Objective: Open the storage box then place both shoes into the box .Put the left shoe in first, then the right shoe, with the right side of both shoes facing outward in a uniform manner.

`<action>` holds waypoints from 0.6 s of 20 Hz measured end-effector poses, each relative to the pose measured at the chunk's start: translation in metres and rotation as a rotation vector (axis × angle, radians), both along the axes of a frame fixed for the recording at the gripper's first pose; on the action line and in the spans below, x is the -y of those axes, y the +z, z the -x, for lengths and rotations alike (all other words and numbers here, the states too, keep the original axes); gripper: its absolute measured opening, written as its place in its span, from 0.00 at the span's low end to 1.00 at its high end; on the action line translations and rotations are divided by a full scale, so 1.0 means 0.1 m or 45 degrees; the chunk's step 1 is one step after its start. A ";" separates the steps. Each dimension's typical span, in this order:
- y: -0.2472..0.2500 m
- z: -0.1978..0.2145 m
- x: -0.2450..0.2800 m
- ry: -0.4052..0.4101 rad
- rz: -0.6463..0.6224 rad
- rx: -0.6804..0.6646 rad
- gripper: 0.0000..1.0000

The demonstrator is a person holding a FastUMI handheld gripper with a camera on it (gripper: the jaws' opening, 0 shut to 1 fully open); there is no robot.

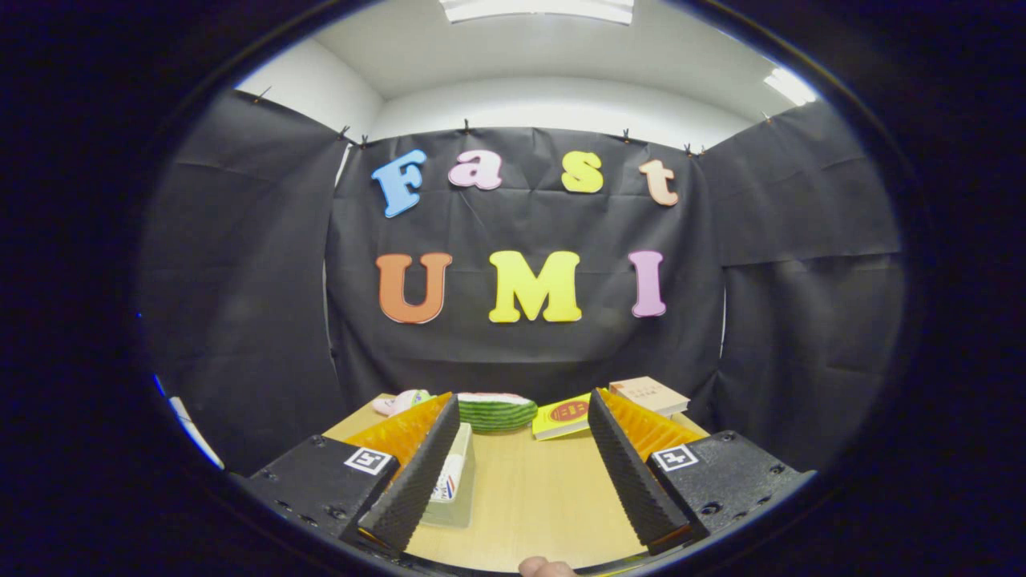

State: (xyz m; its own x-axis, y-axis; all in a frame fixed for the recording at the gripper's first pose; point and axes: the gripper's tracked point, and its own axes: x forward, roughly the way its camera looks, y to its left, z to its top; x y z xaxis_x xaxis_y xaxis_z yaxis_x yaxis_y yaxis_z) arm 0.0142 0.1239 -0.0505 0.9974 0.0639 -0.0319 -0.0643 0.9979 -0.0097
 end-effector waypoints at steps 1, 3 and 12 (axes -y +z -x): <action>0.01 0.05 0.00 0.007 -0.005 -0.001 1.00; 0.03 0.12 -0.02 0.028 -0.016 0.002 1.00; 0.06 0.33 0.12 0.018 -0.036 0.042 1.00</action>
State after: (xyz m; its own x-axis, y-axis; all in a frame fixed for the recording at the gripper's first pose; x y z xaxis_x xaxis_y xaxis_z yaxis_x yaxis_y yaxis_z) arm -0.0191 0.1115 -0.0446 0.9969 0.0781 0.0029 -0.0782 0.9968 0.0165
